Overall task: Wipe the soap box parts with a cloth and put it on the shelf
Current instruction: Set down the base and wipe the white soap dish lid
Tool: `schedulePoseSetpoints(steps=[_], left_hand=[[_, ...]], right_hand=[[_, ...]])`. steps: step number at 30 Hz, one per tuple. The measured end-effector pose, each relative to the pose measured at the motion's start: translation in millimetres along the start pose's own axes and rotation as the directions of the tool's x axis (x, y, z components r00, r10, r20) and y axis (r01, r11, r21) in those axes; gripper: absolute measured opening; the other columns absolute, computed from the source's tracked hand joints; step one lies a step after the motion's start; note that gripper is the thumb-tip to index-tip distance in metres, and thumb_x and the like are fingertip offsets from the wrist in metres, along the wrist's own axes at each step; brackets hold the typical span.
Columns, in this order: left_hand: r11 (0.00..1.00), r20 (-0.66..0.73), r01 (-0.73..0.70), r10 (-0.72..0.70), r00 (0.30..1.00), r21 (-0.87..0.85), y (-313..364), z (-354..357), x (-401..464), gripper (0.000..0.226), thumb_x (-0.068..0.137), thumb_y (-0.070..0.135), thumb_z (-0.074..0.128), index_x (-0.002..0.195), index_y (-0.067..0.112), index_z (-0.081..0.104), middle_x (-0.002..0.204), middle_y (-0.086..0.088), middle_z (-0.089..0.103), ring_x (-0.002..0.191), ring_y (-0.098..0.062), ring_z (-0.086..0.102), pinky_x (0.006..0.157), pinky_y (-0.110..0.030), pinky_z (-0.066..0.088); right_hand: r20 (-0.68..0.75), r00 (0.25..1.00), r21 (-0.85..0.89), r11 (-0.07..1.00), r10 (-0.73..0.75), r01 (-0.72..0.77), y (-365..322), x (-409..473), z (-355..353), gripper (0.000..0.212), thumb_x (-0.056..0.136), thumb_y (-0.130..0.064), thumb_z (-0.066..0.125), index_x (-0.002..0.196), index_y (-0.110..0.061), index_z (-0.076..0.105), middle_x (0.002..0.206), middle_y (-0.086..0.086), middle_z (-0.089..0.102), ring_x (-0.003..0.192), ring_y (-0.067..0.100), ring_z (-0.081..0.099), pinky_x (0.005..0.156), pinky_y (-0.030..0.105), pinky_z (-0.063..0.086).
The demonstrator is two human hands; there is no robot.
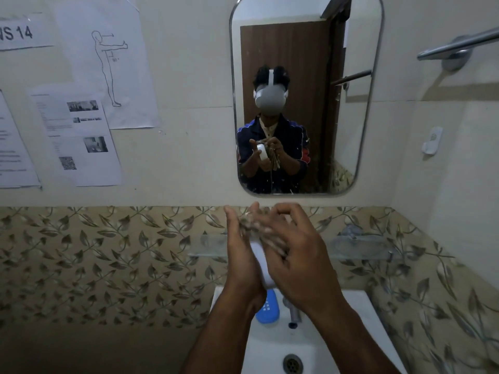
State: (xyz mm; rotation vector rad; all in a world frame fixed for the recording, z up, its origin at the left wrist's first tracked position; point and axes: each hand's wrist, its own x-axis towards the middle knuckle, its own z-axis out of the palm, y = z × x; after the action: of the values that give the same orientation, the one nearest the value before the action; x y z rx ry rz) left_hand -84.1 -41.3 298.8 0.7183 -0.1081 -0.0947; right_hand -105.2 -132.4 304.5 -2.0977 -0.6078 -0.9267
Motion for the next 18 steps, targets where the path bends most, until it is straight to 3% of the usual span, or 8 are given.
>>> schedulePoseSetpoints(steps=[2,4,7,8,9,11,14,18], left_hand=[[1.000,0.005,0.008,-0.008,1.000,-0.004,9.2,-3.3,-2.5,0.060,0.086,0.069,0.046,0.100,0.016,0.070,0.079,-0.013,0.071,0.067,-0.025,0.070,0.063,-0.033,0.058],[0.998,-0.056,0.050,-0.049,0.997,0.030,19.3,-5.4,-3.9,0.047,0.090,0.062,0.048,0.105,0.020,0.063,0.080,-0.014,0.075,0.068,-0.029,0.072,0.068,-0.038,0.057],[0.999,-0.255,-0.012,0.024,0.967,0.051,22.2,-4.0,6.5,0.049,0.103,0.042,0.041,0.146,0.020,0.041,0.137,-0.016,0.058,0.121,-0.040,0.057,0.099,-0.050,0.047],[0.996,-0.311,-0.092,0.091,0.946,0.012,22.4,-4.1,10.3,0.050,0.105,0.037,0.039,0.150,0.015,0.038,0.144,-0.018,0.050,0.129,-0.041,0.050,0.106,-0.049,0.043],[0.988,-0.330,-0.151,0.133,0.935,-0.030,23.5,-4.9,12.3,0.041,0.106,0.035,0.037,0.143,0.019,0.046,0.134,-0.021,0.055,0.120,-0.041,0.054,0.103,-0.049,0.045],[0.990,-0.267,-0.068,0.033,0.963,-0.125,23.2,-11.1,13.9,0.039,0.103,0.047,0.033,0.110,0.019,0.060,0.101,-0.009,0.063,0.093,-0.026,0.060,0.089,-0.043,0.046],[0.980,-0.208,-0.032,-0.010,0.978,-0.197,21.3,-24.9,14.4,0.053,0.099,0.055,0.035,0.109,0.012,0.063,0.096,-0.007,0.069,0.090,-0.025,0.066,0.082,-0.039,0.053],[0.966,-0.172,-0.111,0.071,0.982,-0.235,4.0,-26.2,20.8,0.054,0.102,0.052,0.032,0.089,0.016,0.070,0.066,0.000,0.072,0.054,-0.014,0.071,0.049,-0.026,0.057]], right_hand=[[0.053,0.998,0.058,0.998,-0.023,0.020,-2.4,-19.0,2.1,0.042,0.087,-0.025,0.049,0.125,-0.030,0.064,0.122,-0.008,0.049,0.102,0.003,0.057,0.079,0.021,0.053],[0.074,0.997,0.125,0.992,-0.008,-0.001,-3.5,-37.7,4.2,0.040,0.087,-0.025,0.050,0.124,-0.031,0.066,0.122,-0.012,0.049,0.099,0.005,0.059,0.077,0.023,0.054],[0.046,0.999,0.176,0.984,-0.006,-0.002,3.1,-54.4,9.6,0.031,0.086,-0.020,0.057,0.110,-0.029,0.073,0.120,-0.011,0.051,0.104,0.005,0.060,0.081,0.018,0.051],[0.041,0.999,0.187,0.982,0.014,-0.021,8.1,-56.8,11.1,0.030,0.084,-0.017,0.059,0.105,-0.029,0.075,0.118,-0.009,0.051,0.103,0.005,0.060,0.081,0.018,0.050],[0.040,0.998,0.208,0.976,0.057,-0.064,13.9,-57.4,11.6,0.029,0.082,-0.015,0.058,0.100,-0.029,0.076,0.117,-0.007,0.051,0.101,0.005,0.061,0.079,0.018,0.050],[0.032,0.986,0.251,0.953,0.165,-0.168,24.6,-56.7,12.5,0.030,0.079,-0.020,0.052,0.091,-0.028,0.077,0.114,-0.005,0.053,0.099,0.005,0.061,0.078,0.017,0.048],[-0.008,0.942,0.371,0.876,0.335,-0.309,26.7,-56.7,17.5,0.027,0.079,-0.020,0.050,0.083,-0.029,0.076,0.109,-0.005,0.060,0.106,0.012,0.062,0.085,0.019,0.048],[-0.003,0.766,0.659,0.577,0.643,-0.482,14.2,-51.7,18.7,0.024,0.096,-0.012,0.057,0.088,-0.031,0.069,0.088,-0.020,0.070,0.087,0.000,0.065,0.068,0.007,0.047]])
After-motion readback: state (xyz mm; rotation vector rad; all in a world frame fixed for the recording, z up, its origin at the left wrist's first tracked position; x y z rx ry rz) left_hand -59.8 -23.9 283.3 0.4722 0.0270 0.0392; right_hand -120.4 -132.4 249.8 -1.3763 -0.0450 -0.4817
